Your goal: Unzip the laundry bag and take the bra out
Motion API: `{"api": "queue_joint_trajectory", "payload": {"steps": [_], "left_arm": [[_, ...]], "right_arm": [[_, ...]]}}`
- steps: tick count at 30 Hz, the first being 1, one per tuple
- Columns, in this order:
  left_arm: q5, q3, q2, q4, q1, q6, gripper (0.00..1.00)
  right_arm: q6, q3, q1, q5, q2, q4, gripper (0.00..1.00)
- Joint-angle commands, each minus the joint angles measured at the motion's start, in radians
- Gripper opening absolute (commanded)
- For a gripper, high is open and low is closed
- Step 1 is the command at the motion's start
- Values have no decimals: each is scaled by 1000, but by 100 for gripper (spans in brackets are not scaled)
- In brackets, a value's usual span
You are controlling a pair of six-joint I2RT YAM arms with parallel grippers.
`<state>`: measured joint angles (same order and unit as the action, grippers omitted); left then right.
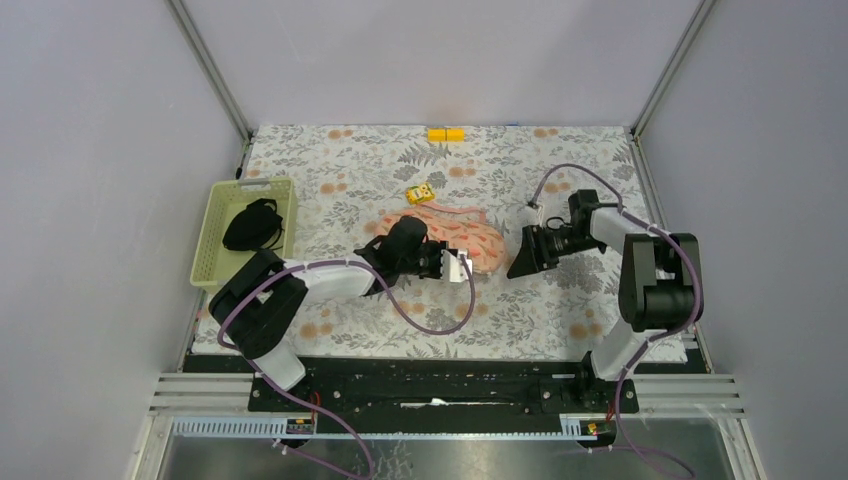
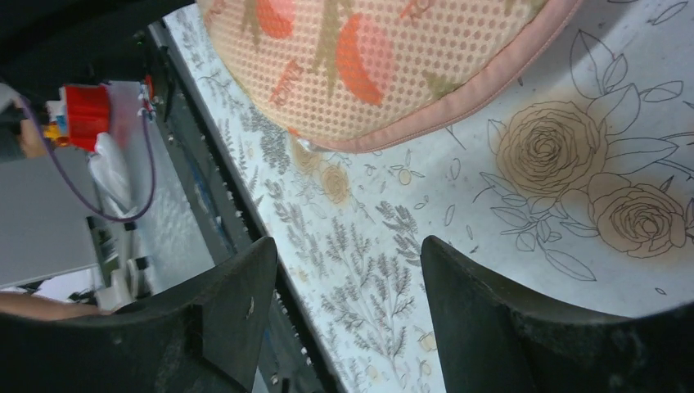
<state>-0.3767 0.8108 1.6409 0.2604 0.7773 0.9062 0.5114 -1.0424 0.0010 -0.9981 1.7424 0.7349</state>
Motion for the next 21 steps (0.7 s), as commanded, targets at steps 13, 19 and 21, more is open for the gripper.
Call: {"api": "queue_joint_trajectory", "payload": {"steps": [13,19,21], "left_arm": [[-115,68,-42,-178,-20,-185,0],[-123,105,-28,-206,-28,-248,0],[-123,108,-24,-207,-31,-259,0]], "right_arm": [[-256,267,184,91,-195,-591,68],[-318,280,197,89,-221,-603,67],[-329,286,197,107,-240,-588,68]]}}
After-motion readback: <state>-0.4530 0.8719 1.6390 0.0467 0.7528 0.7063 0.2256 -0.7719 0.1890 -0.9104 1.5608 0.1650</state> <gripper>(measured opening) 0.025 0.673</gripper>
